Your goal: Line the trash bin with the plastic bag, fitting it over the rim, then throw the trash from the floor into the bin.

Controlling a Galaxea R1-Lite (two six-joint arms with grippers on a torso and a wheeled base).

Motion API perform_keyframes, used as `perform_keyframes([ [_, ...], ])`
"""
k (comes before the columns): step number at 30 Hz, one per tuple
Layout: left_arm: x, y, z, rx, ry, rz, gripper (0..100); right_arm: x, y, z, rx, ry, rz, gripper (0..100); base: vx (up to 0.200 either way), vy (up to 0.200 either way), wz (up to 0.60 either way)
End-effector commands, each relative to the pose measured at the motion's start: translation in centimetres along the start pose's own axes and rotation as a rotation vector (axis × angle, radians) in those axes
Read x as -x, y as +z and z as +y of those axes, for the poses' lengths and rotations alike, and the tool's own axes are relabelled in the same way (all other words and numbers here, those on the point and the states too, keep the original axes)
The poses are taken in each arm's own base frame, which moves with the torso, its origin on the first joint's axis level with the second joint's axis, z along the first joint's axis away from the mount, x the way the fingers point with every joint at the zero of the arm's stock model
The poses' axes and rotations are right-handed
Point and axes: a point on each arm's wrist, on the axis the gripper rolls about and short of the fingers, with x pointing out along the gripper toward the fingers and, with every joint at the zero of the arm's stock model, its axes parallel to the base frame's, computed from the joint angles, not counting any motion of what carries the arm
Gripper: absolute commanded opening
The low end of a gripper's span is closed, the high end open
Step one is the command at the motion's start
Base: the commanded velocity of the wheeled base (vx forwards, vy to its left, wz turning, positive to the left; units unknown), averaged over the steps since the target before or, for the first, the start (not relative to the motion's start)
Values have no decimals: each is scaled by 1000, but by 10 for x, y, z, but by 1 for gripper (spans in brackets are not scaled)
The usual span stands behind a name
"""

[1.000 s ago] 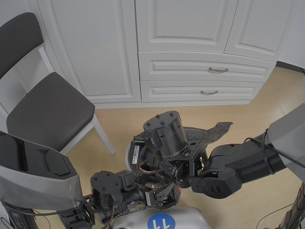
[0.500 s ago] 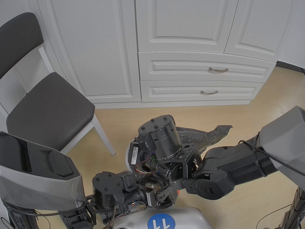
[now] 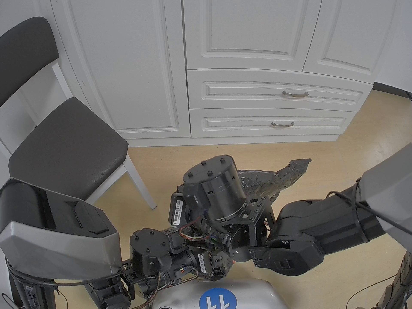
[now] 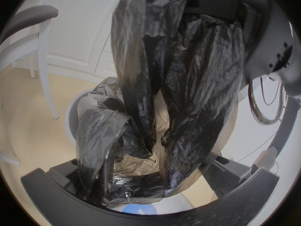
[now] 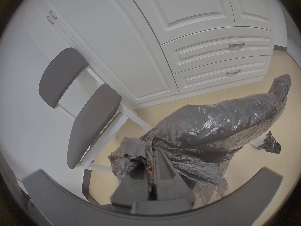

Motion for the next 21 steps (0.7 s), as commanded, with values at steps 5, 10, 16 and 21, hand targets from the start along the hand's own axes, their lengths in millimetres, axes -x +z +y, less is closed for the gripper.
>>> perform_keyframes([
  [5,-3,2,2,12,2,-13,0,2,1,0,1,-3,-4,0,0,0,0],
  [10,-3,4,2,13,1,-21,0,-1,3,-5,11,-25,-13,0,0,0,0],
  [16,-3,5,1,13,0,-26,0,-1,10,-11,29,-66,-44,0,0,0,0],
  [21,-3,6,1,13,0,-27,0,3,13,-12,36,-67,-50,0,0,0,0],
])
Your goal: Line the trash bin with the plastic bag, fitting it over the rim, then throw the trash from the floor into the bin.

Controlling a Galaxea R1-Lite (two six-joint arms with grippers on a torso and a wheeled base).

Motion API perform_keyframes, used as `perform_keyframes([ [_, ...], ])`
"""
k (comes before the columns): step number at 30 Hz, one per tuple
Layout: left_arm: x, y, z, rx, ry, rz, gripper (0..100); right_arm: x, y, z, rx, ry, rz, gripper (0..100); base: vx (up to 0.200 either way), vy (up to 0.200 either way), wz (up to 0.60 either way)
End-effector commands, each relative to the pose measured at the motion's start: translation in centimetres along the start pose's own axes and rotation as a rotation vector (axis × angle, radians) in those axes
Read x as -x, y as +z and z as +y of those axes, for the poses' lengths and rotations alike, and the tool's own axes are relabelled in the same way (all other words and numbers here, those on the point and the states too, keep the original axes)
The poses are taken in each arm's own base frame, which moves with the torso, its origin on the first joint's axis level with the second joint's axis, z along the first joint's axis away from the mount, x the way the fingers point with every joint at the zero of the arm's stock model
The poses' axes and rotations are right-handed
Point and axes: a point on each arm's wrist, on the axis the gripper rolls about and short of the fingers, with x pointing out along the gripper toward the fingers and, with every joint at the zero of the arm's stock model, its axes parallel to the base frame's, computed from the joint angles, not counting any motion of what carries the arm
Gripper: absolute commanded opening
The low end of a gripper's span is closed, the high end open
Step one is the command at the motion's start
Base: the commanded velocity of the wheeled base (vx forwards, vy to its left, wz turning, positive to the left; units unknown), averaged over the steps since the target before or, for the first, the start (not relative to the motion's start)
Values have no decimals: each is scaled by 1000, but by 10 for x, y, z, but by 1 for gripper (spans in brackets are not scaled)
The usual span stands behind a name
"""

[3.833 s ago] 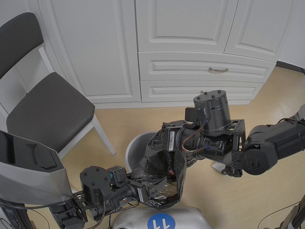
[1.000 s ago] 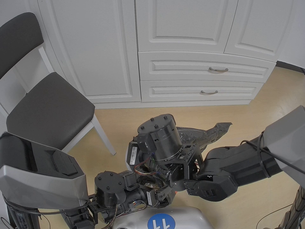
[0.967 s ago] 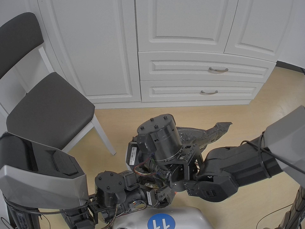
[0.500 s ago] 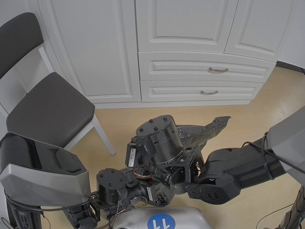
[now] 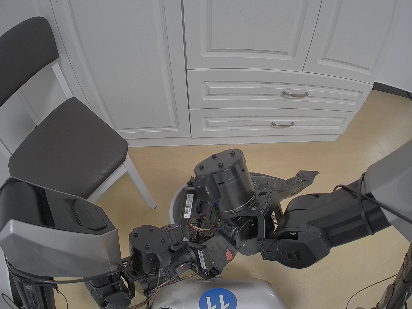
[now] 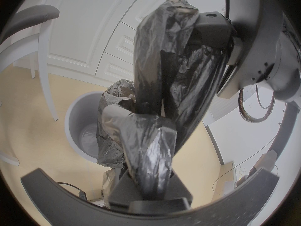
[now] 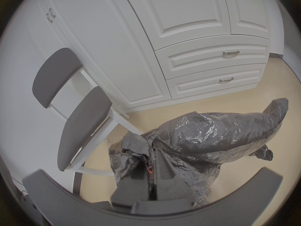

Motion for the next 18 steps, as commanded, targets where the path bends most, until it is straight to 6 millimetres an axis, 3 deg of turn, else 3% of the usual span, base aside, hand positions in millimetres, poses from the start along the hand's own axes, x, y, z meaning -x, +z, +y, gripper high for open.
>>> perform_keyframes([
  [1,0,1,-1,0,-2,-4,0,5,4,-1,-1,3,-8,0,0,0,0],
  [2,0,1,-1,0,-2,-4,0,6,5,-2,-2,3,-9,100,0,0,0],
  [18,-1,1,0,1,14,-16,0,26,23,-17,56,-8,-35,100,0,0,0],
])
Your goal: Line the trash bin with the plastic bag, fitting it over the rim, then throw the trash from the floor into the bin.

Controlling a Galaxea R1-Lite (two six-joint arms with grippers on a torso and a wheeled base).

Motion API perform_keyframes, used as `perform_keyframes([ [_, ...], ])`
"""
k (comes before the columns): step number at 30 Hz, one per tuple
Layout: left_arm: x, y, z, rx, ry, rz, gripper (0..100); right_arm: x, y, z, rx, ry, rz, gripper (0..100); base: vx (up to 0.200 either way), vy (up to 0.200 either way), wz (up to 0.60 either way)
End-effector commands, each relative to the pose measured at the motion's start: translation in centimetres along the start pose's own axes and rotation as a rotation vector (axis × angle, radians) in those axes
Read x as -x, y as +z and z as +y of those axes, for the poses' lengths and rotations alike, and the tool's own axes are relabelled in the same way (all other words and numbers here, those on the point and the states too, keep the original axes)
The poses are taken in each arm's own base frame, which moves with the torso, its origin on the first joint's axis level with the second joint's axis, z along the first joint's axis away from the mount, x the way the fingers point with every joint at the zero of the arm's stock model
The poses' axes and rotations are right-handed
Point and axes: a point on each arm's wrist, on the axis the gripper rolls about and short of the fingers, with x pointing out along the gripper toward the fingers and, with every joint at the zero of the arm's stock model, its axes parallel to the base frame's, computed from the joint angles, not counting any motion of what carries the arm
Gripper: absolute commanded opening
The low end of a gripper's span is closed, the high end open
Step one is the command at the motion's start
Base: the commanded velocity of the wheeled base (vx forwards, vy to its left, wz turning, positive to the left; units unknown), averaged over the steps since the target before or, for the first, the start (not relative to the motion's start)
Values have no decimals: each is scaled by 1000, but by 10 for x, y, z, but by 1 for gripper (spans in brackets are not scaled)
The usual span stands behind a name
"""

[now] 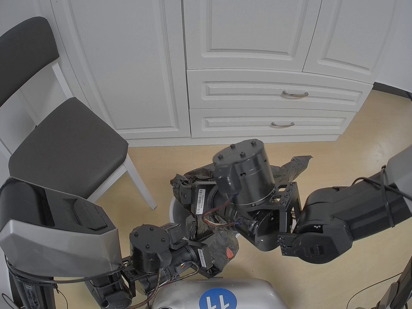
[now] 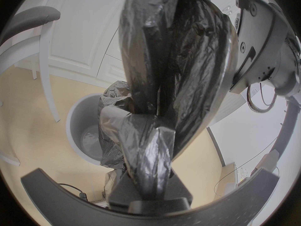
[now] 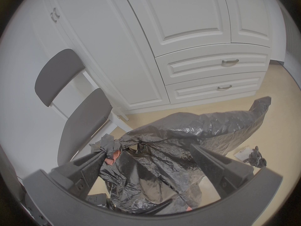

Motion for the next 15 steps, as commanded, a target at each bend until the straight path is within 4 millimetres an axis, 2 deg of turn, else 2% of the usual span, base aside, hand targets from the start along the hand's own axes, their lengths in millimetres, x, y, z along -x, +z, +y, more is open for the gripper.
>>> perform_keyframes([
  [1,0,0,0,0,0,0,0,10,9,-8,13,-4,-16,100,0,0,0],
  [8,0,0,0,0,0,0,0,20,15,-17,48,-9,-18,100,0,0,0],
  [15,-2,1,2,3,7,-7,0,35,12,-27,119,-4,-4,100,0,0,0],
])
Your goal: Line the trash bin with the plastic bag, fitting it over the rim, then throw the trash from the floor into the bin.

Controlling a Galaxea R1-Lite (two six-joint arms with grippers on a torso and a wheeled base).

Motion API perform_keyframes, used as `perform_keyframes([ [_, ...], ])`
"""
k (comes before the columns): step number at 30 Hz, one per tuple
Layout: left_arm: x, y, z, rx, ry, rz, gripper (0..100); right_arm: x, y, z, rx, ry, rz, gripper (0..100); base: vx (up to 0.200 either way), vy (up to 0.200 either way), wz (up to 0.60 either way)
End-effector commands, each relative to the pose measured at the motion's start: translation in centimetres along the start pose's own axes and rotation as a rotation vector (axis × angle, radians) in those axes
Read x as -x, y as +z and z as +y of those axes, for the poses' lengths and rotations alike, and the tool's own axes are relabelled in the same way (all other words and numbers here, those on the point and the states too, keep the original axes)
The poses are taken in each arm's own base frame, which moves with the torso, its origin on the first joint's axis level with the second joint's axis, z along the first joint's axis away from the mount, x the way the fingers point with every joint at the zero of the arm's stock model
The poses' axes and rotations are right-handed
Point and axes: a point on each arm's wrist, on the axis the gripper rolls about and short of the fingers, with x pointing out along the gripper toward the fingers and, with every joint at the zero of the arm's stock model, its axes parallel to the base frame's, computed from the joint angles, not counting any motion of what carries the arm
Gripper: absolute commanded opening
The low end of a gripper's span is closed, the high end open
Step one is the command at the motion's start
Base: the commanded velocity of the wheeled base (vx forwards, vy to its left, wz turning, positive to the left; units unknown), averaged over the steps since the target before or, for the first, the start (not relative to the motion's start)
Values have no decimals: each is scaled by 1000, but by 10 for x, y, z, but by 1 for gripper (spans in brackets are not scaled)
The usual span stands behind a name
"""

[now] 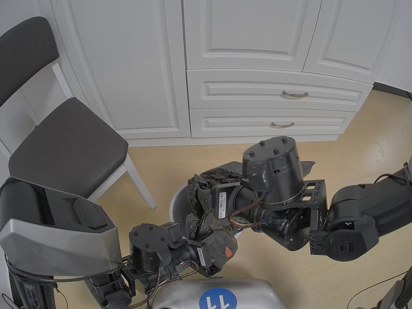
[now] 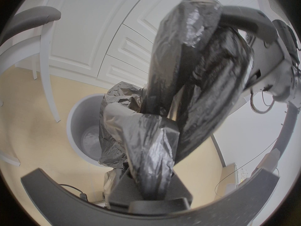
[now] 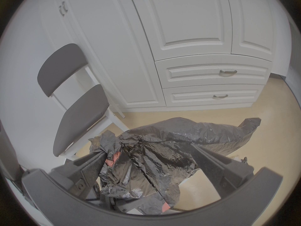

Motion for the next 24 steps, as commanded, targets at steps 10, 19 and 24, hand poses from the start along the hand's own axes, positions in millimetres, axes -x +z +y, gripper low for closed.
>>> perform_keyframes([
  [10,-3,2,2,3,8,-9,0,43,9,-9,38,88,-10,100,0,0,0],
  [19,-2,3,2,3,7,-12,0,54,14,-22,61,103,-17,100,0,0,0],
  [24,-1,11,-1,4,11,-53,0,43,21,-56,93,73,-7,100,0,0,0],
])
